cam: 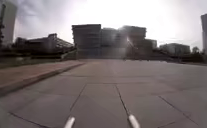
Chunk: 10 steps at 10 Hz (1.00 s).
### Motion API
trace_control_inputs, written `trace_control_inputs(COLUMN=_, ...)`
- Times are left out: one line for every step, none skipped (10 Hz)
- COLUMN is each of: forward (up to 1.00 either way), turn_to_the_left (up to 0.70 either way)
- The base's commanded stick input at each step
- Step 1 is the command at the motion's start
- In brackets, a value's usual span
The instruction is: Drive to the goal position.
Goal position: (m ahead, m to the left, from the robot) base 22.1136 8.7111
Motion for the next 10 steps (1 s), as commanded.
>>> trace_control_inputs(forward=1.00, turn_to_the_left=0.00)
trace_control_inputs(forward=1.00, turn_to_the_left=0.00)
trace_control_inputs(forward=1.00, turn_to_the_left=0.00)
trace_control_inputs(forward=1.00, turn_to_the_left=0.00)
trace_control_inputs(forward=1.00, turn_to_the_left=0.00)
trace_control_inputs(forward=1.00, turn_to_the_left=0.00)
trace_control_inputs(forward=1.00, turn_to_the_left=0.00)
trace_control_inputs(forward=1.00, turn_to_the_left=0.00)
trace_control_inputs(forward=1.00, turn_to_the_left=0.00)
trace_control_inputs(forward=1.00, turn_to_the_left=0.00)
